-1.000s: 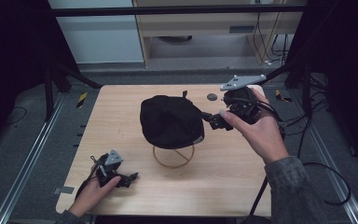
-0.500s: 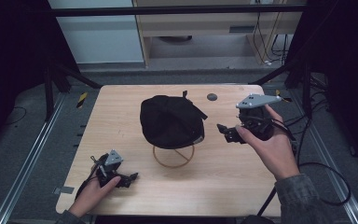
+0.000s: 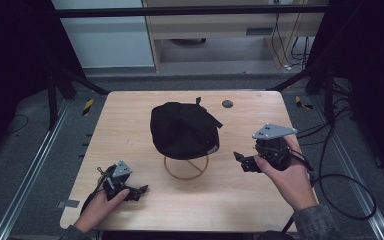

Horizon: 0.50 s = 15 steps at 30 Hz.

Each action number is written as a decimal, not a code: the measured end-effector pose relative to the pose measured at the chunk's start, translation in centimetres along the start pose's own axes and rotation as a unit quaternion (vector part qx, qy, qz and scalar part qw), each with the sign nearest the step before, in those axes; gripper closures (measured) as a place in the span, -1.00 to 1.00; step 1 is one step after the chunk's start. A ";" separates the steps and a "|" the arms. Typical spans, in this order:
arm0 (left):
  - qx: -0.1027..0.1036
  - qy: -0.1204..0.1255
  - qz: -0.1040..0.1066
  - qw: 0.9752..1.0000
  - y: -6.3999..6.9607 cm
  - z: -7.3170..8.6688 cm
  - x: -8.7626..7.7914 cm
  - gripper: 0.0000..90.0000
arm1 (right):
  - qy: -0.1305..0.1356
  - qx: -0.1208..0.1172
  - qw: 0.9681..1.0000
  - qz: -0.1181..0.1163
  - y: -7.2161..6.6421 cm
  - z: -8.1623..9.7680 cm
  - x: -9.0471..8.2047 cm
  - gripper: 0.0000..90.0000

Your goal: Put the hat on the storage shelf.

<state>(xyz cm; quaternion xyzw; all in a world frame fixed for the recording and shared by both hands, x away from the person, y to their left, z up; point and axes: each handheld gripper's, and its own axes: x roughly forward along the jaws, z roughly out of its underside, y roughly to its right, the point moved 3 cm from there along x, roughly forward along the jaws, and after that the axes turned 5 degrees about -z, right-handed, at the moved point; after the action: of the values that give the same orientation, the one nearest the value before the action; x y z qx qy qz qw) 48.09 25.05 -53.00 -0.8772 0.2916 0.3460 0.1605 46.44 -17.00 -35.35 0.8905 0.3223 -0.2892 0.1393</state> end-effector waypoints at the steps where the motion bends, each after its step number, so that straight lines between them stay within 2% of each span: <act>1: 0.000 0.000 0.000 1.000 0.0 0.0 0.0 -1.00 | -0.001 0.000 1.000 -0.001 -0.1 0.2 0.2 -0.72; 5: 0.000 0.000 0.000 1.000 0.0 0.0 0.0 -1.00 | 0.000 -0.001 1.000 -0.002 -0.4 0.9 0.6 -0.72; 15: 0.000 0.000 0.000 1.000 0.0 0.0 0.0 -1.00 | -0.006 0.015 1.000 -0.001 -0.7 3.0 1.6 -0.72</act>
<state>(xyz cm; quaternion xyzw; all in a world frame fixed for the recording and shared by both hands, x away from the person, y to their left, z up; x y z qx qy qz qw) 48.09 25.05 -53.00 -0.8771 0.2916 0.3461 0.1607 45.72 -17.01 -38.80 0.8905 0.3181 -0.2992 0.1275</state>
